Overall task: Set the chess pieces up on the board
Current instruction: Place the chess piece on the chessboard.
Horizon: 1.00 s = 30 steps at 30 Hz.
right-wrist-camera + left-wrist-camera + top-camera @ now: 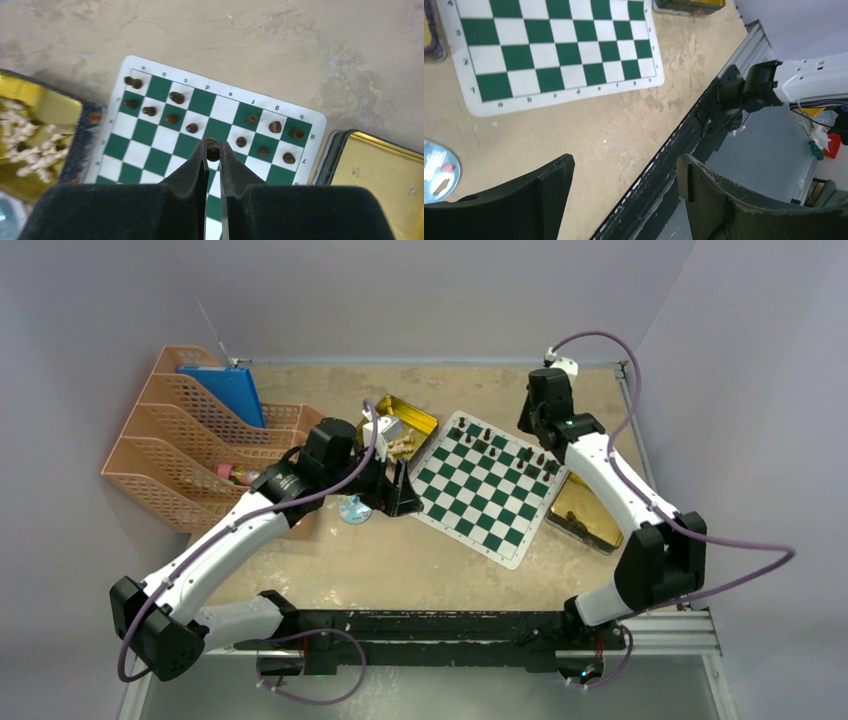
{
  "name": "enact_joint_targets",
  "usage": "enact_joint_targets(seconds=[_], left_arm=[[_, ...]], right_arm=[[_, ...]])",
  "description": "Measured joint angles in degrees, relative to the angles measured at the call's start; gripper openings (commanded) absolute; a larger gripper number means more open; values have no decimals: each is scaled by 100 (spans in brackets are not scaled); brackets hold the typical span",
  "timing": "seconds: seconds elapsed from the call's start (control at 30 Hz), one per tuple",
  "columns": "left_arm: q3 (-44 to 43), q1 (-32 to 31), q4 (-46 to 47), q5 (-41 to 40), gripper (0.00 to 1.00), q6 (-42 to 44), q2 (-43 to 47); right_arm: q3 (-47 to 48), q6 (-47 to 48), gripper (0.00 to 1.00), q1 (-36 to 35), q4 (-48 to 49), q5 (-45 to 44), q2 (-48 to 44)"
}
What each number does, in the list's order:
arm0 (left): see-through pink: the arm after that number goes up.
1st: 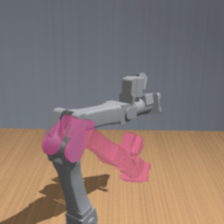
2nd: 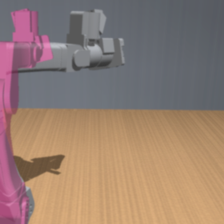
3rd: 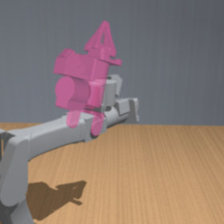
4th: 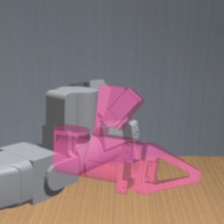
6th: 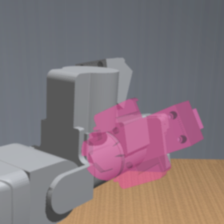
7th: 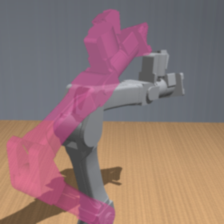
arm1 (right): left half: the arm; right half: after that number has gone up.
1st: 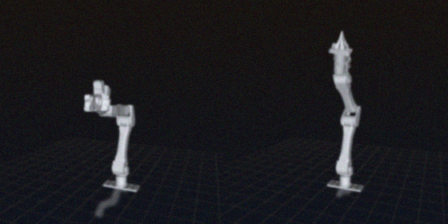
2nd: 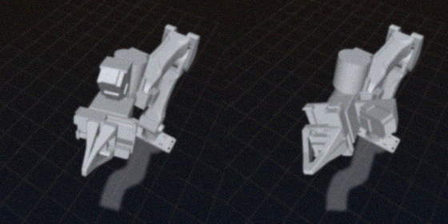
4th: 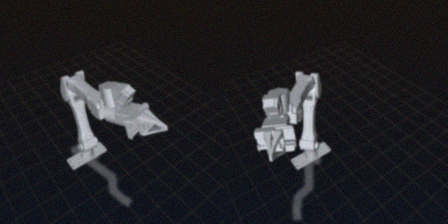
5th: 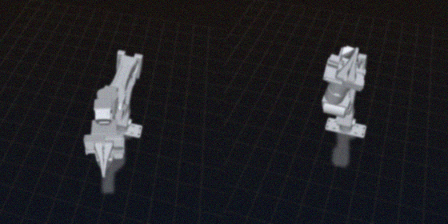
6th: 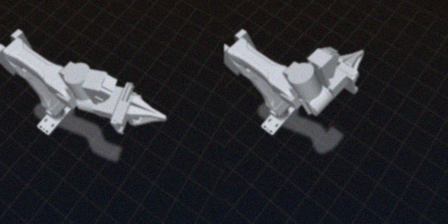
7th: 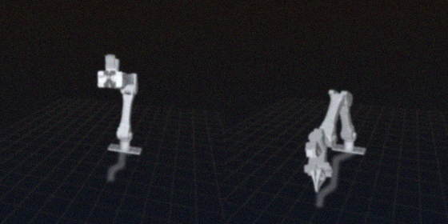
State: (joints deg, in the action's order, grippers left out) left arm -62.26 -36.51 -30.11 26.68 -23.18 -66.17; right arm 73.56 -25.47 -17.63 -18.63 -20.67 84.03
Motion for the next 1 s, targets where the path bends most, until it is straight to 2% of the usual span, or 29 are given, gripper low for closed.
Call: enact_joint_targets(seconds=[0.33,0.57,1.0], left_arm=[[31,0,-885,-498,76,74,645],[33,0,-1099,-678,76,267,693],[33,0,-1287,-704,76,387,682]], right_arm=[[-319,356,5,-195,549,-258,1067],[-319,306,6,-448,570,-520,1663],[-321,109,7,-459,758,-737,2201]])
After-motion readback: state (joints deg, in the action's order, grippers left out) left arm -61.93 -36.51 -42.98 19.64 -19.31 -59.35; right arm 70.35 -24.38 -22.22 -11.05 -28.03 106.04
